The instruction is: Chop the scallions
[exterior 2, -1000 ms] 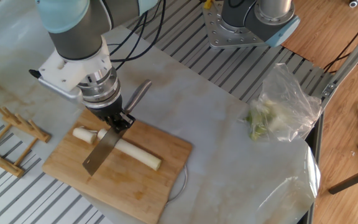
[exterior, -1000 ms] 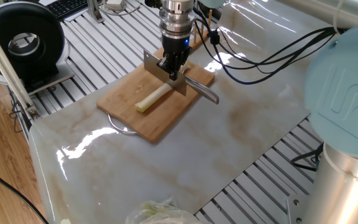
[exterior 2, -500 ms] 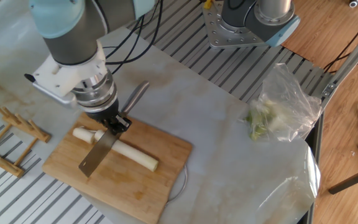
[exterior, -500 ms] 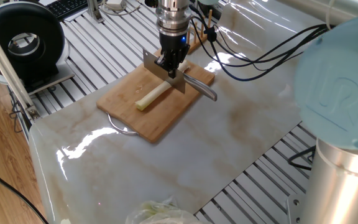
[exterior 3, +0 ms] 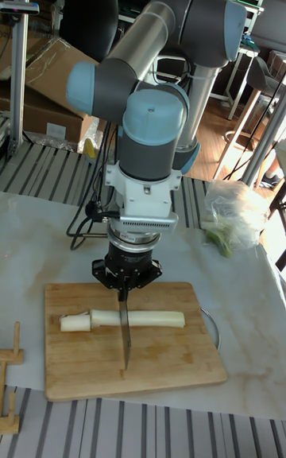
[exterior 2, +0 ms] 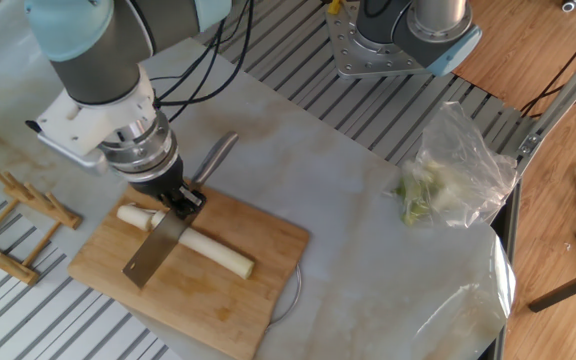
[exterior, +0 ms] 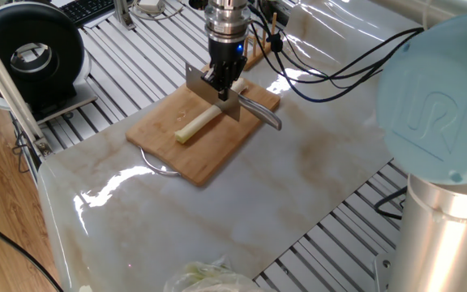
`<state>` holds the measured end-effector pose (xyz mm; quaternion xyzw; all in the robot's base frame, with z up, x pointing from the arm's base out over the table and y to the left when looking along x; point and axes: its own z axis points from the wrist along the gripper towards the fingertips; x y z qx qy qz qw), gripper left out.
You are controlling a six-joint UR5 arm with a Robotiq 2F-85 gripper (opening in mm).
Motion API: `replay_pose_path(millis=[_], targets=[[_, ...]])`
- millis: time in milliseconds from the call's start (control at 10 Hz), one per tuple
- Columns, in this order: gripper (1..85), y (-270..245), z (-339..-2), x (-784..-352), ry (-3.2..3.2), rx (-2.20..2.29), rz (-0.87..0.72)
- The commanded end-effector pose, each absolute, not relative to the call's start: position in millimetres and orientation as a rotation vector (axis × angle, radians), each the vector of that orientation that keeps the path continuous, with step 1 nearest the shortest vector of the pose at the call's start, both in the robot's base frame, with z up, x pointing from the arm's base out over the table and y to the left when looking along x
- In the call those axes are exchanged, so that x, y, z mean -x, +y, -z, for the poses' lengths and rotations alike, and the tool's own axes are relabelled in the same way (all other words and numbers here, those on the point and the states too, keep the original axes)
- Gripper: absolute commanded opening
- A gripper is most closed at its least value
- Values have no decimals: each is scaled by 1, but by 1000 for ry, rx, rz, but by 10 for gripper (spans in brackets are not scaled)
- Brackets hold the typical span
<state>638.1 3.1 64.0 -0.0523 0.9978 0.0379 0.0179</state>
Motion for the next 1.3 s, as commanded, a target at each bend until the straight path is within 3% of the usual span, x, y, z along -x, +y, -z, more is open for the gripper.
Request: replay_pose_path(millis=[0,1200], targets=[[13,9,-64,-644,3094,125,-110],[13,9,-62,-644,3091,123,-103]])
